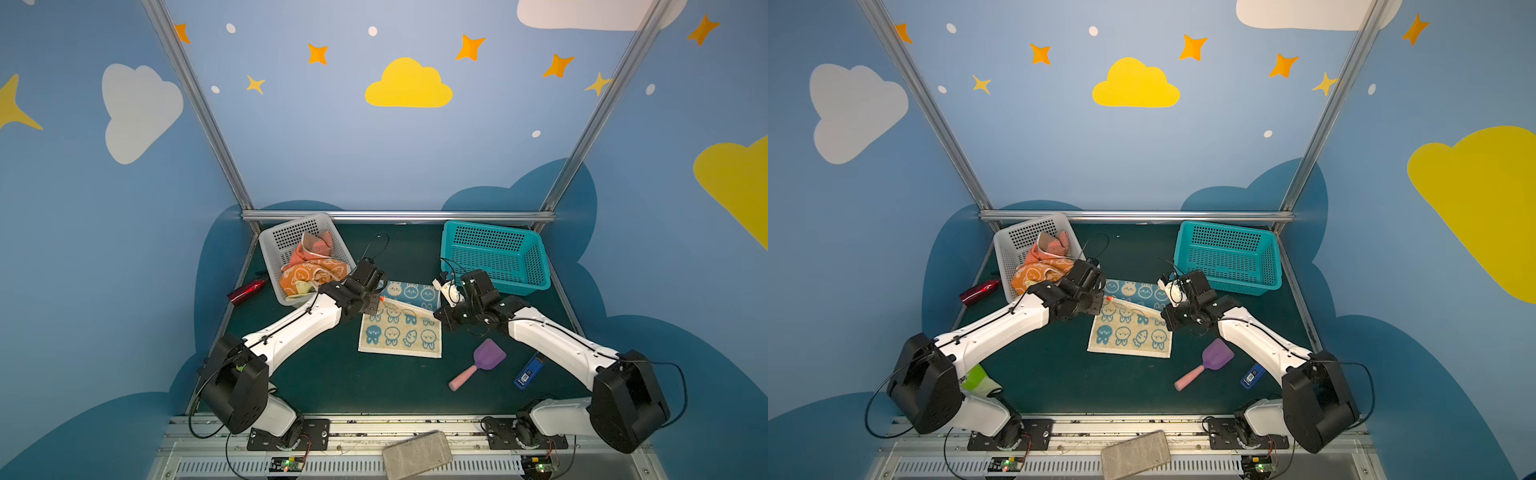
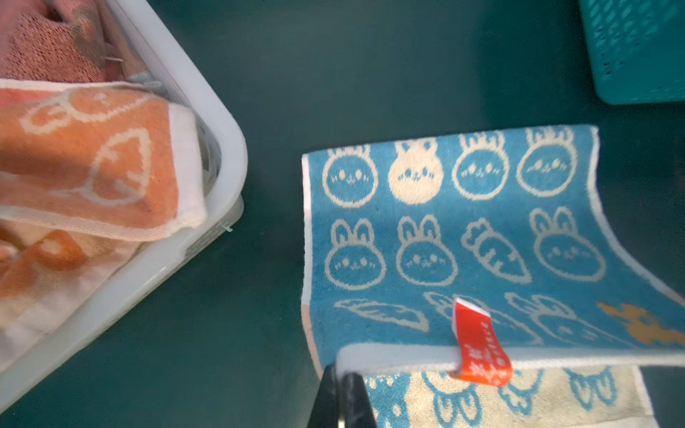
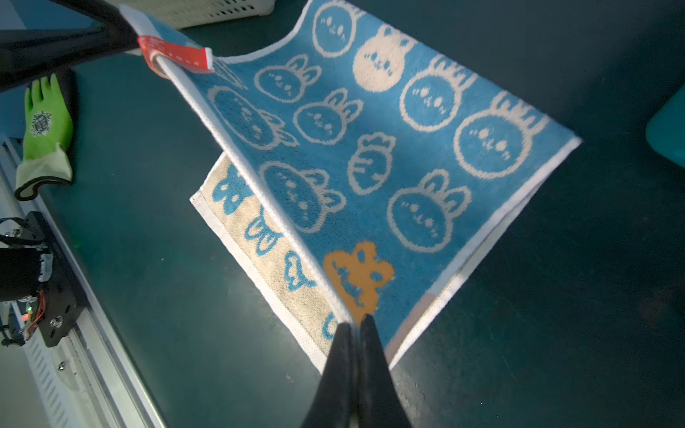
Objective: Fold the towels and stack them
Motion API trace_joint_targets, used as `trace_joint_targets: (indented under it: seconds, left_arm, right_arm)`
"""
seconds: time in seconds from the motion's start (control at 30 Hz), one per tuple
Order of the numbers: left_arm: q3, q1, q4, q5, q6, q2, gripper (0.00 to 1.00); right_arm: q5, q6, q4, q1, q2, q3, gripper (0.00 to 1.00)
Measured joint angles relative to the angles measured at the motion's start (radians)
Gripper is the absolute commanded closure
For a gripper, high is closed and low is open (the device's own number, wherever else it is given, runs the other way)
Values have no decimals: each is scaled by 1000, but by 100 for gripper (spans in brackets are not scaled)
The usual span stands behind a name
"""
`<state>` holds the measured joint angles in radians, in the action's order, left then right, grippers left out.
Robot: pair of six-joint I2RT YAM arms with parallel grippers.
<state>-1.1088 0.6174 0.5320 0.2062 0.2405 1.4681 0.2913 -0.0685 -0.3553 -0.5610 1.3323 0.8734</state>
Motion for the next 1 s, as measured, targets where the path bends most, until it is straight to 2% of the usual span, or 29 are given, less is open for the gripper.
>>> trace_joint_targets:
  seconds: [0.17, 0.53, 0.67, 0.73, 0.87, 1.0]
  left_arm:
    - [34, 19, -6, -16, 21, -26, 96]
    - [144, 93, -10, -58, 94, 18, 96]
    - [184, 121, -18, -80, 106, 19, 82]
    - [212, 140, -24, -92, 115, 19, 80]
    - [270, 172, -24, -108, 140, 2, 69]
    - [335, 190, -24, -116, 166, -75, 68]
  right_arm:
    - [-13, -5, -6, -10, -31, -16, 100]
    - [-9, -93, 37, -55, -31, -193, 100]
    - [-4, -122, 60, -76, -26, -219, 100]
    - [-2, -138, 64, -85, -19, -223, 93]
    - [0, -176, 62, -106, -14, -225, 73]
    - [2, -223, 60, -131, -38, -256, 68]
